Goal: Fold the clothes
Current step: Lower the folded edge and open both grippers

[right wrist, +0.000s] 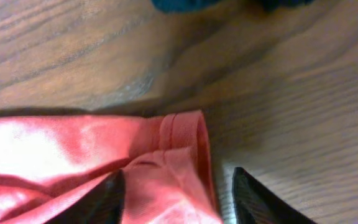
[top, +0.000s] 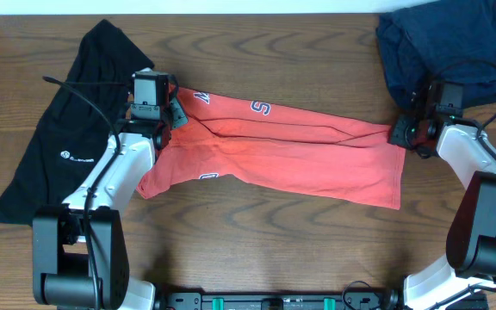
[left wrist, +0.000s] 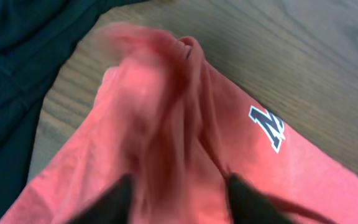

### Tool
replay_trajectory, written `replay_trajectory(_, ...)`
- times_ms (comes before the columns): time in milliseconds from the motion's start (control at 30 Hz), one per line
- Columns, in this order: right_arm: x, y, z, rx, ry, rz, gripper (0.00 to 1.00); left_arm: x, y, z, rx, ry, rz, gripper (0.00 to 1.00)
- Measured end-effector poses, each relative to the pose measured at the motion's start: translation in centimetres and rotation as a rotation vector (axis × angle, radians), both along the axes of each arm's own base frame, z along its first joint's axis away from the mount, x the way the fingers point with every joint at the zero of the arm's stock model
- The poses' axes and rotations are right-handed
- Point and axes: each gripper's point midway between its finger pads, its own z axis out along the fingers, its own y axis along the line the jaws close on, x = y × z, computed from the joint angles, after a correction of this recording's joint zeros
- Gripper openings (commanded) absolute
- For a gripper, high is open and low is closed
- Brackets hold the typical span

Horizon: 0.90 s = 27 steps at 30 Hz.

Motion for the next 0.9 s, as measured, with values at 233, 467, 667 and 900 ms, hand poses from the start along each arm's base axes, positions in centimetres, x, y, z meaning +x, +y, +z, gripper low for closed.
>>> replay_trajectory(233, -1.9, 1.9, 0.6, 0.103, 0.069, 0.026, 0.75, -0.4, -0.5, -0.4, -0.003, 0.026, -0.042, 0.98)
replay_trajectory(467, -3.9, 2.4, 3.9, 0.111, 0.087, 0.026, 0.79, -2.7, -0.5, -0.5, 0.023, 0.137, -0.089, 0.98)
replay_trajectory(667, -6.1, 1.8, 2.8, 0.073, 0.194, 0.004, 0.81, -3.0, -0.5, 5.3, 0.061, 0.145, -0.151, 0.98)
replay_trajectory(900, -6.9, 0.5, 1.7, 0.003, 0.227, -0.029, 0.82, -4.1, -0.2, 8.0, 0.095, 0.167, -0.179, 0.98)
